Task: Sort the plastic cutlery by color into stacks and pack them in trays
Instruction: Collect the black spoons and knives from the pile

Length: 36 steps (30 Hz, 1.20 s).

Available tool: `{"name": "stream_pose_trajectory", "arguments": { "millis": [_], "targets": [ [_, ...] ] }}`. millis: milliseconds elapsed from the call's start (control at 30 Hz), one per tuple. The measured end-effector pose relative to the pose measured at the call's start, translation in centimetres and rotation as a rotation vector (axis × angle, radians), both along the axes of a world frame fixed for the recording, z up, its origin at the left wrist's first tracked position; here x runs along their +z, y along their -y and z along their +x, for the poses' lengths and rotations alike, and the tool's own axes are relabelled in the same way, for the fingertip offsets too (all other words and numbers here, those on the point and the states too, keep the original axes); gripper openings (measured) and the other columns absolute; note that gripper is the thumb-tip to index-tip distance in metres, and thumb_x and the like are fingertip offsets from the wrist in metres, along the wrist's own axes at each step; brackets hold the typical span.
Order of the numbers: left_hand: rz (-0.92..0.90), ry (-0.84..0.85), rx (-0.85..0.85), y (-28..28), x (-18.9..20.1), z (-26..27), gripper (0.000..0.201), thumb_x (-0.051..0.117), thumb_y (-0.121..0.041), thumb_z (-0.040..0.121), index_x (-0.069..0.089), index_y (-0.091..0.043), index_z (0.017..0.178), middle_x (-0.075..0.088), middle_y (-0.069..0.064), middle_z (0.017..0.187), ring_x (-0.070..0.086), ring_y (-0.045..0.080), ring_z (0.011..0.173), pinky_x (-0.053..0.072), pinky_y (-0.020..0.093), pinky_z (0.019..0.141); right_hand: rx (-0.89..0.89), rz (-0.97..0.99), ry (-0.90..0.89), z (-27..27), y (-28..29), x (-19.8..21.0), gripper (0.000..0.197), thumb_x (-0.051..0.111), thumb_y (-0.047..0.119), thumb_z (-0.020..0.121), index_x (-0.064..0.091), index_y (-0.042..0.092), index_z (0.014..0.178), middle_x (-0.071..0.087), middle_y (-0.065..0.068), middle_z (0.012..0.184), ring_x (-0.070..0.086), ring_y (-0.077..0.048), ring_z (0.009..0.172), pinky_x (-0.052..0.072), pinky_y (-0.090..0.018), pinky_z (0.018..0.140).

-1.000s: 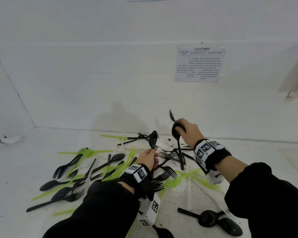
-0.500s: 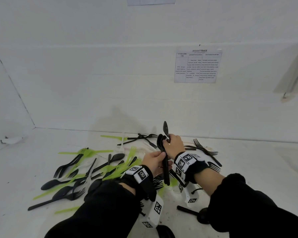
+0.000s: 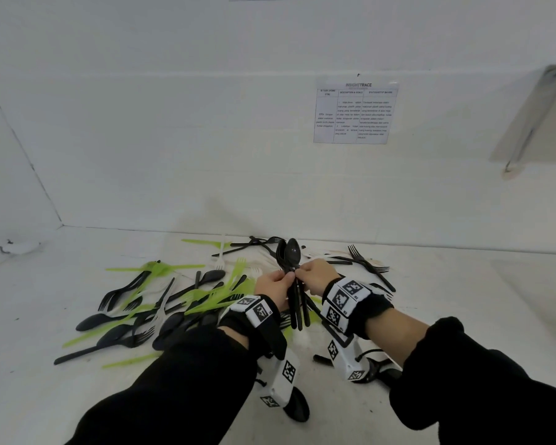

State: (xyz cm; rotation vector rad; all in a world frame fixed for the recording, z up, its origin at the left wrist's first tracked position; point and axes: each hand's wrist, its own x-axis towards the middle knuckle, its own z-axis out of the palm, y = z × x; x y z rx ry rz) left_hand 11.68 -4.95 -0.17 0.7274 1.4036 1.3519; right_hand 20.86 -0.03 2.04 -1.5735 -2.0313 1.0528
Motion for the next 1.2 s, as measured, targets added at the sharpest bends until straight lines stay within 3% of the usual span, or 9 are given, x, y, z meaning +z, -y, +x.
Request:
{"name": "stream_pose_trajectory", "arguments": {
  "millis": [100, 300, 367, 500, 600, 700, 867, 967, 1200],
  "targets": [
    [-0.002, 0.017, -0.03, 0.8, 0.5, 0.5, 0.019, 0.045, -0.005, 0.097, 0.06, -0.005, 0.085, 0.062, 0.009, 0.071, 0.065, 0.011, 0.053, 0.055, 0.028, 0.054, -0.043, 0.042, -0.113, 1.1, 0.5, -0.2, 0.008, 0.06, 0.019, 0.086, 0.067, 0.015, 0.085, 0.068, -0.005, 0.086, 0.064, -0.022, 0.088, 0.052, -0.032, 0.085],
    [-0.017, 0.115, -0.102, 2.1, 1.3, 1.6, 0.027, 0.031, 0.002, 0.1, 0.053, 0.001, 0.085, 0.053, 0.014, 0.065, 0.053, 0.024, 0.059, 0.043, 0.033, 0.059, 0.029, -0.083, -0.234, 2.5, 1.4, 0.4, 0.016, 0.059, 0.012, 0.086, 0.06, 0.017, 0.071, 0.064, -0.01, 0.068, 0.063, -0.024, 0.065, 0.057, -0.041, 0.081],
    [-0.036, 0.066, -0.087, 2.5, 1.1, 1.8, 0.028, 0.03, 0.004, 0.099, 0.054, -0.001, 0.085, 0.058, 0.013, 0.063, 0.057, 0.021, 0.05, 0.045, 0.029, 0.053, 0.103, -0.049, -0.223, 3.1, 2.1, 0.7, 0.015, 0.051, 0.006, 0.088, 0.065, 0.009, 0.082, 0.064, -0.011, 0.075, 0.06, -0.016, 0.063, 0.056, -0.029, 0.073],
    [-0.057, 0.005, 0.013, 3.0, 0.8, 2.0, 0.031, 0.028, 0.003, 0.1, 0.048, -0.003, 0.077, 0.05, 0.01, 0.067, 0.049, 0.009, 0.034, 0.041, 0.017, 0.037, 0.334, 0.213, 0.312, 6.4, 3.8, 0.1, 0.03, 0.05, 0.0, 0.083, 0.065, 0.006, 0.108, 0.059, -0.005, 0.097, 0.057, -0.018, 0.094, 0.04, -0.018, 0.078],
    [-0.064, 0.014, 0.056, 3.6, 0.6, 2.1, 0.028, 0.026, 0.001, 0.1, 0.047, -0.006, 0.082, 0.047, 0.007, 0.069, 0.047, 0.008, 0.037, 0.038, 0.018, 0.037, 0.496, 0.127, 0.828, 9.7, 4.4, -1.8, 0.029, 0.057, 0.007, 0.083, 0.064, 0.009, 0.111, 0.059, -0.002, 0.101, 0.06, -0.026, 0.105, 0.046, -0.023, 0.087],
    [-0.064, 0.011, 0.1, 4.4, 0.3, 2.1, 0.026, 0.029, 0.001, 0.1, 0.049, -0.007, 0.085, 0.051, 0.006, 0.073, 0.051, 0.012, 0.045, 0.041, 0.023, 0.044, 0.512, 0.194, 1.007, 11.0, 5.0, -2.4, 0.029, 0.059, 0.017, 0.086, 0.063, 0.006, 0.113, 0.06, -0.013, 0.118, 0.059, -0.031, 0.109, 0.048, -0.031, 0.09],
    [-0.062, -0.028, 0.154, 5.6, 0.2, 2.0, 0.03, 0.032, -0.001, 0.1, 0.049, -0.01, 0.077, 0.054, 0.005, 0.074, 0.051, 0.015, 0.055, 0.045, 0.022, 0.045, 0.476, 0.308, 0.777, 11.3, 4.8, -2.1, 0.017, 0.038, 0.017, 0.094, 0.049, 0.022, 0.107, 0.059, -0.006, 0.115, 0.055, -0.027, 0.104, 0.04, -0.036, 0.091],
    [-0.056, -0.038, 0.188, 6.3, 0.4, 1.4, 0.029, 0.034, -0.001, 0.099, 0.051, -0.01, 0.077, 0.055, 0.005, 0.075, 0.053, 0.013, 0.05, 0.046, 0.021, 0.042, 0.471, 0.295, 0.577, 11.1, 4.1, -2.2, 0.024, 0.035, 0.018, 0.098, 0.045, 0.016, 0.119, 0.058, -0.008, 0.104, 0.05, -0.021, 0.09, 0.042, -0.035, 0.089],
    [-0.053, -0.031, 0.236, 7.8, 0.4, -0.8, 0.03, 0.035, -0.002, 0.099, 0.051, -0.009, 0.076, 0.054, 0.006, 0.073, 0.05, 0.017, 0.057, 0.044, 0.024, 0.046, 0.322, 0.377, 0.546, 11.7, 3.2, -1.8, 0.027, 0.053, 0.034, 0.091, 0.05, 0.032, 0.118, 0.056, 0.018, 0.09, 0.05, -0.01, 0.111, 0.015, -0.04, 0.103]
  ]
}}
